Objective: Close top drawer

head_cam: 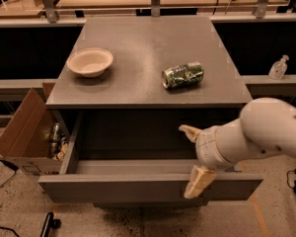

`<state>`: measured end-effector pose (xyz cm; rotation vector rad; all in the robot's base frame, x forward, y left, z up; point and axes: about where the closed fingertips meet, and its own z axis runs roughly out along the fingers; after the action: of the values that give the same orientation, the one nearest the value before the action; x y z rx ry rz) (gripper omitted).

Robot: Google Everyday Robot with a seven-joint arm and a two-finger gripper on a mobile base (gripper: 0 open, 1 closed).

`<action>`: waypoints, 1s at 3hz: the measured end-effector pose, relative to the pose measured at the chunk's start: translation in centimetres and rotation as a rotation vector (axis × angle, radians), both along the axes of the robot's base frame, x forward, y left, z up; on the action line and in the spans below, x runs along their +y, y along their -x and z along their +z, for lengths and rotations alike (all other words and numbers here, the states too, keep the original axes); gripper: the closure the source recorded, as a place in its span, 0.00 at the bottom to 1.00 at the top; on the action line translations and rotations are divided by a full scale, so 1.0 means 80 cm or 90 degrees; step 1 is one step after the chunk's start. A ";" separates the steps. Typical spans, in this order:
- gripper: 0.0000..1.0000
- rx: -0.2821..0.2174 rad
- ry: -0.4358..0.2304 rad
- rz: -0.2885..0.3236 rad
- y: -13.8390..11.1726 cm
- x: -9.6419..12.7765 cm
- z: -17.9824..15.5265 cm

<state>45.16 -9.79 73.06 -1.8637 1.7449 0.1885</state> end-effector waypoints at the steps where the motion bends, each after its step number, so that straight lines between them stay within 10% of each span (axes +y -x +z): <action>1: 1.00 0.025 -0.076 0.000 0.029 -0.012 0.040; 3: 1.00 0.110 -0.178 0.001 0.103 0.016 0.061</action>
Offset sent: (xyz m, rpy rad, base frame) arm -0.1016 0.0103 0.0700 0.3458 0.2020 0.0355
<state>36.89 -8.50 77.96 -1.6859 1.7279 0.5799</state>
